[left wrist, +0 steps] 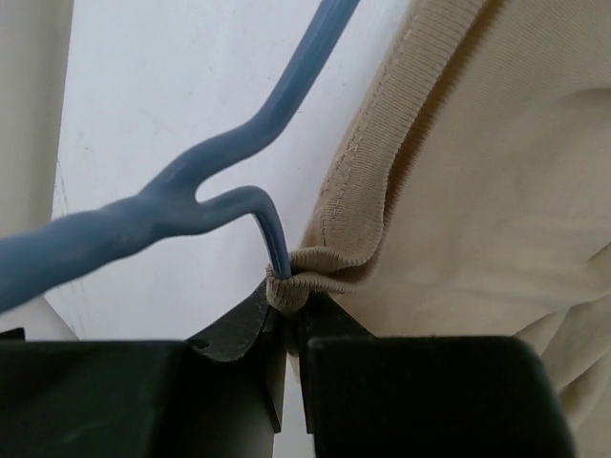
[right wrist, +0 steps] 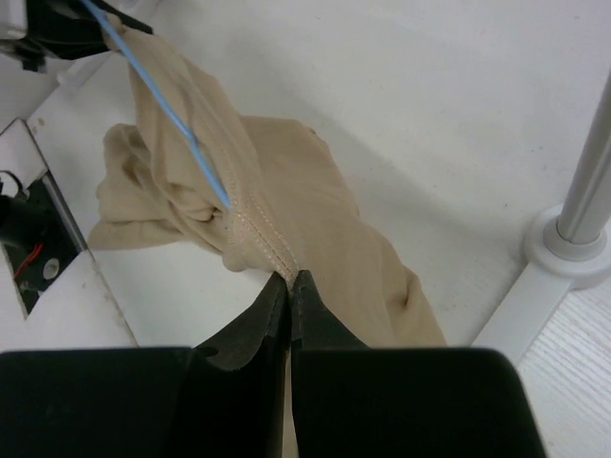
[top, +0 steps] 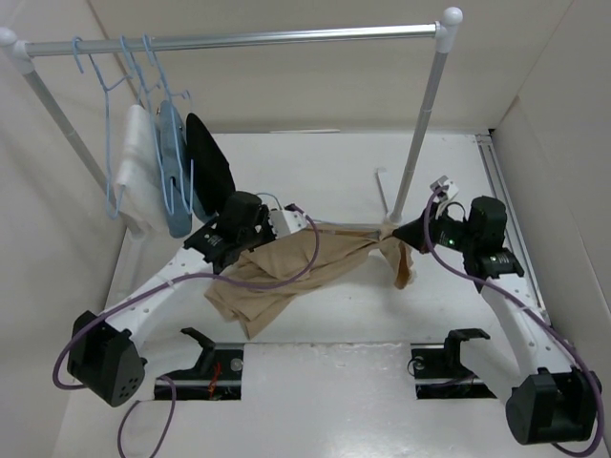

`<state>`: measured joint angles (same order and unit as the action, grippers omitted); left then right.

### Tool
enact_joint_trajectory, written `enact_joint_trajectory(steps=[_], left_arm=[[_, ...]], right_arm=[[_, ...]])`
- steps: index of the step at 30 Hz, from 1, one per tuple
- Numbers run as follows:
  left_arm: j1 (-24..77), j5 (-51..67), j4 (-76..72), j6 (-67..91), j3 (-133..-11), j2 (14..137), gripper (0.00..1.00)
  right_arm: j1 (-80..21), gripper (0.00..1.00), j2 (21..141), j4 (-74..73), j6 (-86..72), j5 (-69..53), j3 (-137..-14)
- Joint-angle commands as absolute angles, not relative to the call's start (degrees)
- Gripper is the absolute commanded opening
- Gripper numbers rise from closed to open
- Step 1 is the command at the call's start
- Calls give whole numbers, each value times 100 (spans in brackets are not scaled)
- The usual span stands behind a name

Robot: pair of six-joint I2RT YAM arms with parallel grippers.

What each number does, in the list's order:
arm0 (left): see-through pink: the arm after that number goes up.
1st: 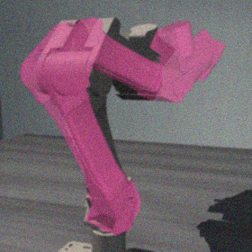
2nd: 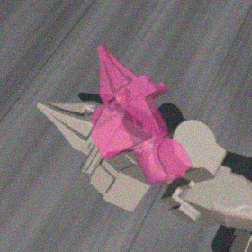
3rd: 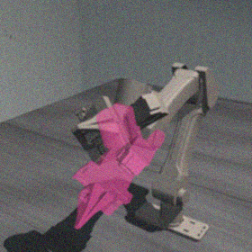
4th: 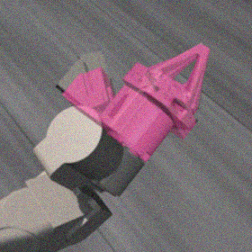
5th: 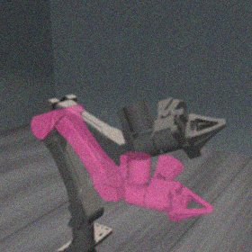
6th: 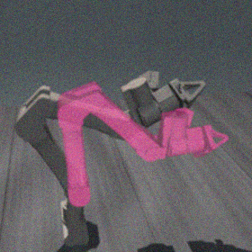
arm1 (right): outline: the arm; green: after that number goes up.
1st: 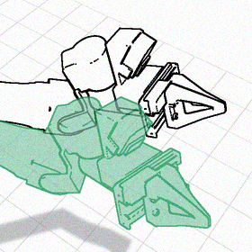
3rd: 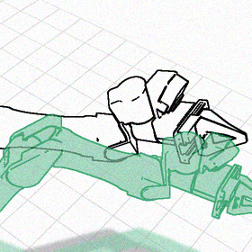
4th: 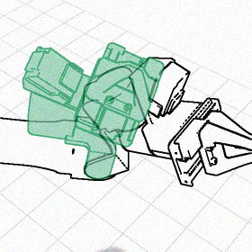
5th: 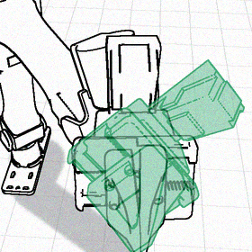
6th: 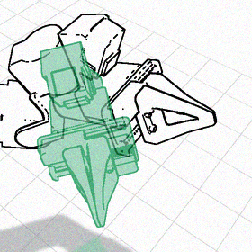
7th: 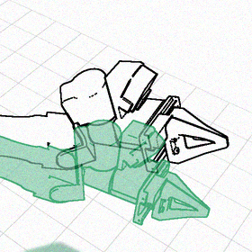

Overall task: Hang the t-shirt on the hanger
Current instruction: Place tshirt on hanger

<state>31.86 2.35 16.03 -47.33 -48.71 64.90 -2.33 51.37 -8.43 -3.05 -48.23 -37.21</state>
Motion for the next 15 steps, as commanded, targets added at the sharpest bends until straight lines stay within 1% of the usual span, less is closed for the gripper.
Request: enact_joint_trajectory(steps=[1,3,4,8,11,15], left_arm=[[3208,-114,1642,-4281,-5211,6609,0],[3313,-166,1696,-4350,-5212,6732,0],[3479,-437,1696,-4472,-5212,6732,0],[3936,-1256,1021,-5158,-4485,6513,0],[4042,-1257,940,-5151,-4430,6451,0],[4043,-1257,1151,-4598,-4858,6793,0]], right_arm=[[-158,0,5150,-922,43,-5483,-4253],[-158,0,5203,-1246,358,-5563,-4438],[-158,0,5203,-1352,439,-5616,-4534],[-158,0,5203,-1424,440,-5677,-4790],[-158,0,5203,-1424,439,-5844,-4966],[-342,0,5265,-1625,562,-6213,-5167]])
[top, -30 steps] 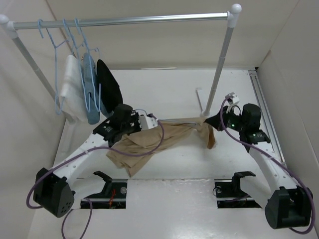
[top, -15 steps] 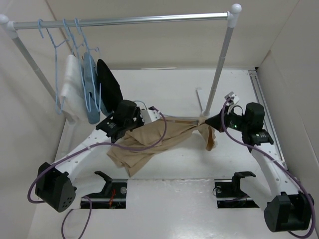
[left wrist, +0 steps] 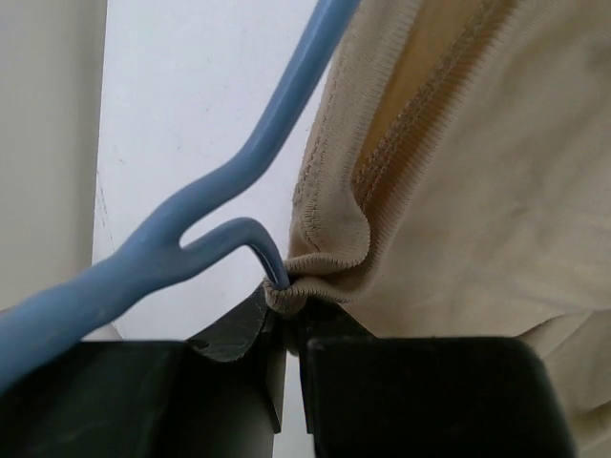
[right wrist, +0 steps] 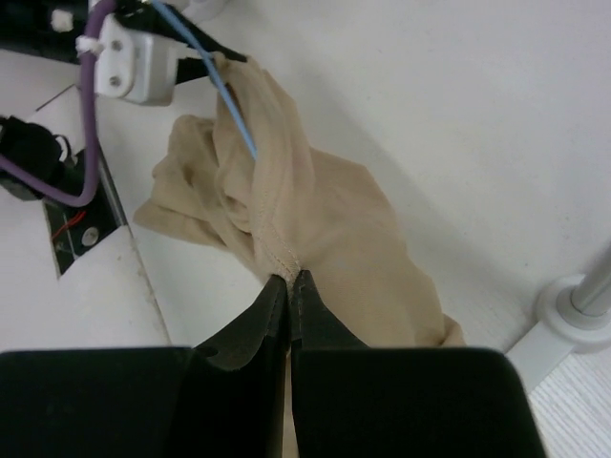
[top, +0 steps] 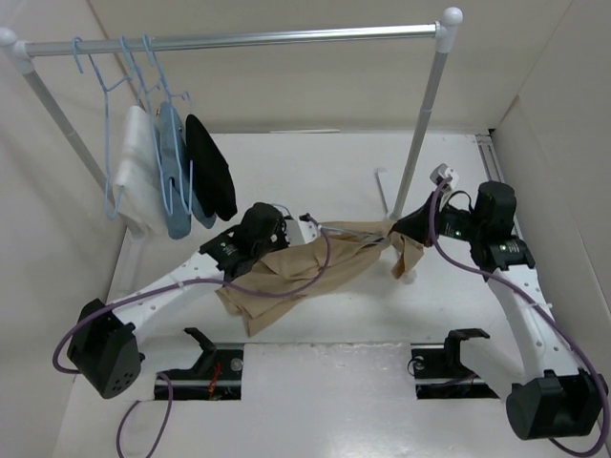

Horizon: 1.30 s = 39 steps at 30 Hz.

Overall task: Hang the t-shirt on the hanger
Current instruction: Place tshirt on hanger

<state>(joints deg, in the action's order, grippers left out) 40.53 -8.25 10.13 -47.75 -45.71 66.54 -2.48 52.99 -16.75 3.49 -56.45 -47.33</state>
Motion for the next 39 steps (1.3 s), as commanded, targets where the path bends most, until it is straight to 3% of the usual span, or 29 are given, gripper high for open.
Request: enact_joint_trajectory(steps=[1,4,6,10,27,33,39], left_arm=[[3991,-1179,1212,-4475,-4956,6855,0],[3473,-65,1615,-3799,-5534,6917,0],[3166,821,1695,-3543,-5712,6839,0],[3006,1256,1565,-3919,-5389,6312,0],[3120,-448,967,-4737,-4878,6442,0],[3173,-299,801,-5009,-4641,6206,0],[3173,-931,229,-5168,-4237,5950,0]], right_arm=[[-456,0,5317,-1687,615,-6214,-5238],[-579,0,5317,-2108,930,-6154,-5457],[-580,0,5317,-2749,1212,-5141,-5598],[-115,0,5510,-3138,1292,-4421,-5573],[141,0,5590,-2646,1055,-6222,-5678],[141,0,5590,-2848,949,-5854,-5783],[141,0,5722,-2900,949,-6179,-5914]])
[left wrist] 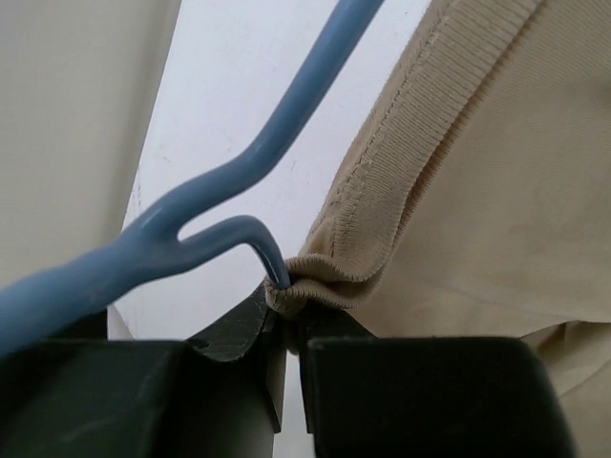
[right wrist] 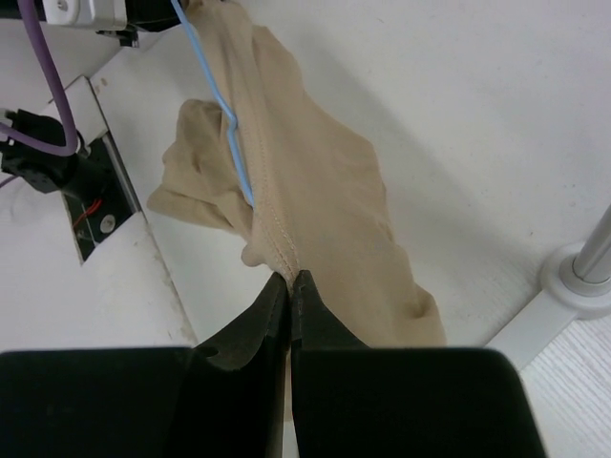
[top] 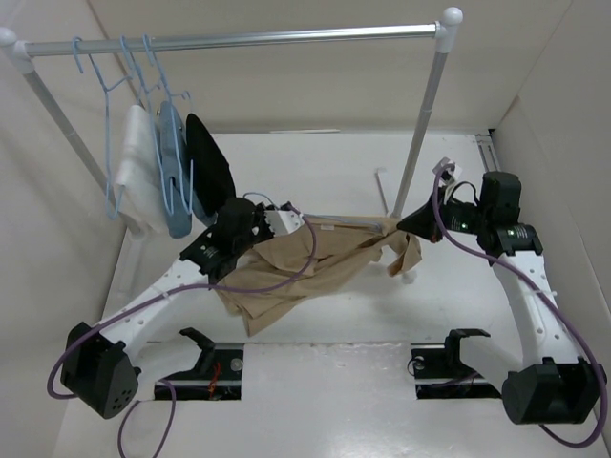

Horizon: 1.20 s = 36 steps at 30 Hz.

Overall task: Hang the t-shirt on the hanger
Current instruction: Place tshirt on hanger

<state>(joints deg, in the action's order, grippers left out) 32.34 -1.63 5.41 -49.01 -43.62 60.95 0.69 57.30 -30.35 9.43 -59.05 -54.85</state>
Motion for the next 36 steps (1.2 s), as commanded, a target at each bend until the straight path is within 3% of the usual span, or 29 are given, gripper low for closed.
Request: enact_joint_trajectory(steps=[1,9,16,27,31,36], left_arm=[[3173,-1010,229,-5168,-4236,5950,0],[3173,-1389,-18,-5168,-4157,6214,0],[3753,-1590,-140,-5160,-4219,6388,0],[3445,-1425,316,-4115,-5149,6882,0],[3314,-809,729,-3737,-5466,6742,0],[3261,-1151,467,-3928,-5301,6662,0]], right_arm=[[141,0,5722,-2900,949,-6248,-5915],[141,0,5774,-2892,949,-6688,-5960],[-17,0,5713,-2523,615,-6759,-5889],[-132,0,5546,-2777,615,-6952,-6205],[-132,0,5669,-3338,930,-6444,-6345],[-70,0,5854,-3919,1397,-6363,-6398]])
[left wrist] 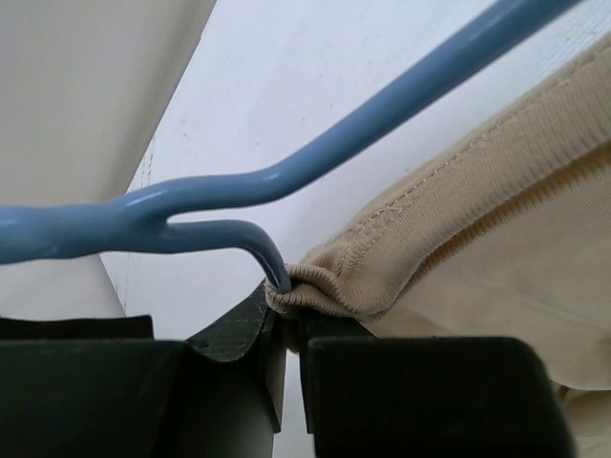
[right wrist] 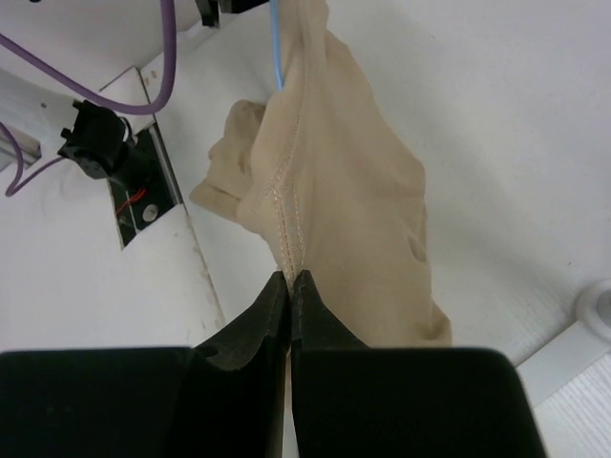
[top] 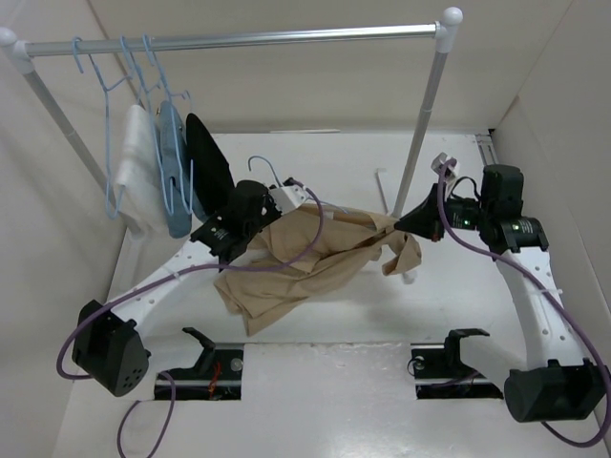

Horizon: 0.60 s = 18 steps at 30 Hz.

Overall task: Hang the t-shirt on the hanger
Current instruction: Place tshirt on hanger

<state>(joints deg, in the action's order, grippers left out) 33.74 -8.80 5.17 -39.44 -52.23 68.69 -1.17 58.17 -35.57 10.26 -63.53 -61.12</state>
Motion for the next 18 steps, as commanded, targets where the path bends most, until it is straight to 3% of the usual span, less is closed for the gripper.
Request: enact_joint_trajectory(steps=[1,18], left_arm=[[3261,-1325,414,-3929,-5248,6662,0],[3427,-1336,114,-4649,-5010,6829,0]], right_arm=[[-70,0,5854,-3920,1397,-6415,-6398],[-157,0,5774,-4071,1330,-7065,-6768]])
